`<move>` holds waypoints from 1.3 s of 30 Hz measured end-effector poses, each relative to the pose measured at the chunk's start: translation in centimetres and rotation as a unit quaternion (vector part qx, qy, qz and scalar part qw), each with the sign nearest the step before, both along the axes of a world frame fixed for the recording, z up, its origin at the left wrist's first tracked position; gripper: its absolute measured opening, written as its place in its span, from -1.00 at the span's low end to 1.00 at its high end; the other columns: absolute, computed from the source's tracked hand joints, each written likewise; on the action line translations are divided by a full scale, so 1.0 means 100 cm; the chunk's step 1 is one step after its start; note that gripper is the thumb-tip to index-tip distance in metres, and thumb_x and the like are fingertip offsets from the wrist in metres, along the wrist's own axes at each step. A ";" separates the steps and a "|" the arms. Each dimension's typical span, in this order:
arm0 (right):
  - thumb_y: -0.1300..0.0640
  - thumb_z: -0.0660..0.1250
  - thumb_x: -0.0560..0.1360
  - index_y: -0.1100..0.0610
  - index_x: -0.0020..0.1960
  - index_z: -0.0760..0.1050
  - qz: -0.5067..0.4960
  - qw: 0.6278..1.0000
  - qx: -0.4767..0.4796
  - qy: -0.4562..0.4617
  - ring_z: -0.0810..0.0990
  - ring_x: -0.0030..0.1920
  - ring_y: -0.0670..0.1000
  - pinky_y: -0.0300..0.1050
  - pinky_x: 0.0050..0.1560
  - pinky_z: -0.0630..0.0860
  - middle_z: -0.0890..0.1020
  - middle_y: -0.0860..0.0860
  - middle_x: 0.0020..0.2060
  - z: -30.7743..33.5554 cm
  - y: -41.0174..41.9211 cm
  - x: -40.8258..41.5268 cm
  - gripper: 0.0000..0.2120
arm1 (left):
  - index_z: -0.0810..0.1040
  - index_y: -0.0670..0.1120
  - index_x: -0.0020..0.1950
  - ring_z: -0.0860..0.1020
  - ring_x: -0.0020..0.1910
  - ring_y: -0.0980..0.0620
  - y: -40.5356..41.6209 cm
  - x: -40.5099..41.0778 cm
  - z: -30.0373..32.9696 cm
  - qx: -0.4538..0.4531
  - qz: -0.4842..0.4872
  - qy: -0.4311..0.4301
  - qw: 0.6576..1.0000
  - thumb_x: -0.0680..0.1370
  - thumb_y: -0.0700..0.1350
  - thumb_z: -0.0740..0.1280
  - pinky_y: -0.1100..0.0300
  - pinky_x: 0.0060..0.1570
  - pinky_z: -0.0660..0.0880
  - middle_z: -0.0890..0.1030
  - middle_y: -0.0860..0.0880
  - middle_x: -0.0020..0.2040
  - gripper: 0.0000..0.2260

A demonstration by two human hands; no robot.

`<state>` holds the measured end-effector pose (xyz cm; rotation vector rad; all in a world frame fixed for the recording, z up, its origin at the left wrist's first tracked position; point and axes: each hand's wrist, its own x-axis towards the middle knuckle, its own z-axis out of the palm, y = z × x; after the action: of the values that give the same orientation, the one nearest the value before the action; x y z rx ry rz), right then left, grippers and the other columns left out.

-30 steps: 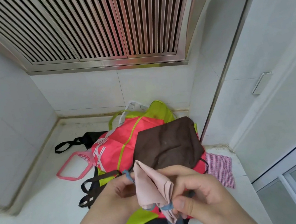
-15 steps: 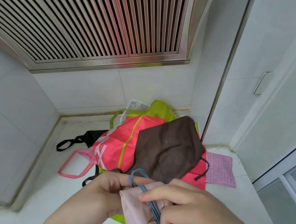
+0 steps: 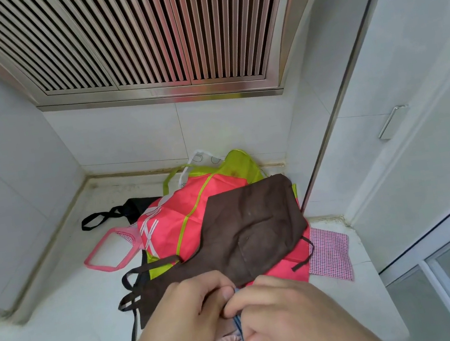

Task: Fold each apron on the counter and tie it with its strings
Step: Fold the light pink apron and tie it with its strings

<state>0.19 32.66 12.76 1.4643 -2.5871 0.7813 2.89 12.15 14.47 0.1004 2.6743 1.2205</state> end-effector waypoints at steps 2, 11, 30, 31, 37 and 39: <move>-0.11 0.31 0.52 0.00 -0.19 0.51 -0.014 0.999 -0.014 0.035 0.52 -0.17 -0.10 -0.24 -0.39 0.50 0.55 -0.26 0.08 0.005 0.000 0.001 -0.79 | 0.65 0.17 -0.10 0.66 0.02 0.19 0.000 0.003 -0.005 0.034 -0.001 0.017 0.999 0.65 -0.15 0.36 0.15 0.06 0.58 0.70 0.22 -0.03 -0.77; -0.11 0.35 0.47 -0.07 -0.26 0.49 -0.210 0.977 -0.025 0.019 0.45 -0.21 -0.18 -0.19 -0.38 0.46 0.46 -0.19 -0.14 0.027 0.008 0.021 -0.81 | 0.64 0.22 -0.07 0.60 0.02 0.05 -0.009 0.001 -0.002 0.062 -0.034 0.040 0.997 0.65 -0.10 0.38 0.14 0.00 0.54 0.61 0.13 0.01 -0.79; -0.10 0.40 0.50 -0.03 -0.12 0.52 -0.213 0.944 -0.073 -0.243 0.57 -0.10 -0.10 -0.13 -0.18 0.48 0.59 -0.19 -0.16 0.037 0.016 0.016 -0.83 | 0.70 -0.02 -0.01 0.63 -0.08 0.09 -0.003 0.000 0.002 0.200 -0.042 -0.135 0.969 0.66 -0.03 0.38 0.16 -0.01 0.48 0.72 -0.12 -0.07 -0.86; -0.09 0.42 0.49 -0.03 -0.13 0.54 -0.199 0.947 -0.069 -0.242 0.57 -0.11 -0.10 -0.12 -0.19 0.48 0.58 -0.19 -0.16 0.039 0.016 0.014 -0.84 | 0.71 -0.05 -0.02 0.63 -0.08 0.07 -0.004 -0.002 0.003 0.213 -0.057 -0.146 0.965 0.65 -0.02 0.39 0.16 -0.02 0.47 0.72 -0.15 -0.07 -0.85; 0.01 0.52 0.47 0.01 -0.22 0.63 -0.127 0.960 -0.064 -0.240 0.60 -0.09 -0.04 -0.28 -0.14 0.39 0.54 -0.28 0.22 0.046 0.018 0.003 -0.85 | 0.74 -0.12 -0.01 0.62 -0.13 -0.12 0.001 -0.007 0.008 0.240 -0.079 -0.138 0.958 0.64 -0.07 0.44 0.00 -0.07 0.48 0.70 -0.25 -0.09 -0.85; 0.04 0.51 0.49 0.01 -0.23 0.62 -0.113 0.962 -0.051 -0.243 0.62 -0.08 -0.12 -0.35 -0.14 0.36 0.47 -0.38 0.36 0.045 0.018 0.002 -0.85 | 0.75 -0.08 -0.03 0.66 -0.08 -0.16 0.004 -0.008 0.010 0.222 -0.081 -0.122 0.964 0.65 -0.07 0.42 0.00 0.00 0.53 0.72 -0.17 -0.10 -0.85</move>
<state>0.34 34.49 17.28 1.0213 -2.9217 1.3578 2.05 12.54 15.45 0.2142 2.1038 1.6343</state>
